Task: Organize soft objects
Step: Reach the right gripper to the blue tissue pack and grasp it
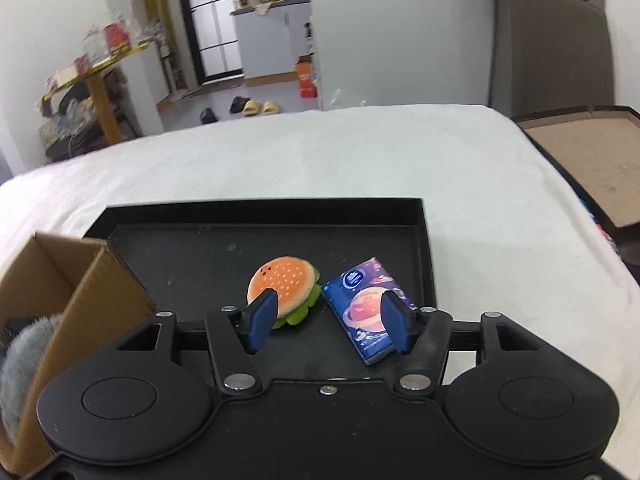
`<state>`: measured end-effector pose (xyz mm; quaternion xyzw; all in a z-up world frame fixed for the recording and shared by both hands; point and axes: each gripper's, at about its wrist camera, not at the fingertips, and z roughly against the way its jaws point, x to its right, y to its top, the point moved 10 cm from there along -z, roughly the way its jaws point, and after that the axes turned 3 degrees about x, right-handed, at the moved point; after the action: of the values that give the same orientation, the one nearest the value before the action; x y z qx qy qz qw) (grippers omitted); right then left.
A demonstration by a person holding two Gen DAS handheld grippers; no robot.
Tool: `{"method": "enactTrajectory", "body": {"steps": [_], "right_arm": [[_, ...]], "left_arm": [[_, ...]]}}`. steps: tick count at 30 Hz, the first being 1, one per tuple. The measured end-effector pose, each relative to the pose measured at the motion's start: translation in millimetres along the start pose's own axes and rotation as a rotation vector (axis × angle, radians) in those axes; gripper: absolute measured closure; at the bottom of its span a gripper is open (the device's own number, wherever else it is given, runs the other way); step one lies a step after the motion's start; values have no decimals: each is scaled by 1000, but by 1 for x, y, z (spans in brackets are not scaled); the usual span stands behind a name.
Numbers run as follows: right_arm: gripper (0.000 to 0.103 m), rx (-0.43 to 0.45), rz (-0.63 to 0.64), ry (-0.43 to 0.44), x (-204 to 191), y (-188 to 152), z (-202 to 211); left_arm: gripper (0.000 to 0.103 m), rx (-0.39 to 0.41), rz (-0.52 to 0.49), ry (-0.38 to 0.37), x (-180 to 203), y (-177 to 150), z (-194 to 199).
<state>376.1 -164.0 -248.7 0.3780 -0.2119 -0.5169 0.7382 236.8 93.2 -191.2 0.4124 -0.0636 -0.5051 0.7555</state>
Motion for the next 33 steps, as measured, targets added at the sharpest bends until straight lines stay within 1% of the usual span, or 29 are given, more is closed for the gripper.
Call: {"method": "enactTrajectory", "body": {"steps": [2, 7, 10, 13, 17, 19, 22, 23, 26, 28, 33], "right_arm": [[43, -16, 24, -12, 2, -4, -8], [43, -36, 31, -34, 12, -10, -22], [43, -60, 31, -30, 13, -16, -27], [43, -56, 28, -32, 15, -14, -31], [39, -48, 65, -67, 20, -12, -35], [38, -61, 71, -65, 22, -13, -42], [37, -53, 98, -69, 19, -13, -44], [38, -57, 107, -71, 18, -13, -44], [48, -79, 125, -63, 15, -16, -39], [49, -91, 138, -55, 14, -18, -37], [50, -116, 206, -76, 5, -26, -33]], "left_arm": [[52, -2, 0, 15, -1, 1, -3], [52, -10, -9, 53, -1, 2, -8], [52, -15, -22, 66, 3, 2, -12], [52, -18, -29, 63, 7, 2, -12], [52, -6, -50, 55, 12, 2, -9], [52, -4, -53, 54, 11, 1, -7], [52, -2, -44, 53, 9, 0, -6], [52, -3, -41, 53, 7, -1, -6], [52, -9, -26, 53, 0, -4, -5], [52, -12, -16, 45, -4, -5, -3], [52, -4, -13, 24, -11, -8, 2]]}}
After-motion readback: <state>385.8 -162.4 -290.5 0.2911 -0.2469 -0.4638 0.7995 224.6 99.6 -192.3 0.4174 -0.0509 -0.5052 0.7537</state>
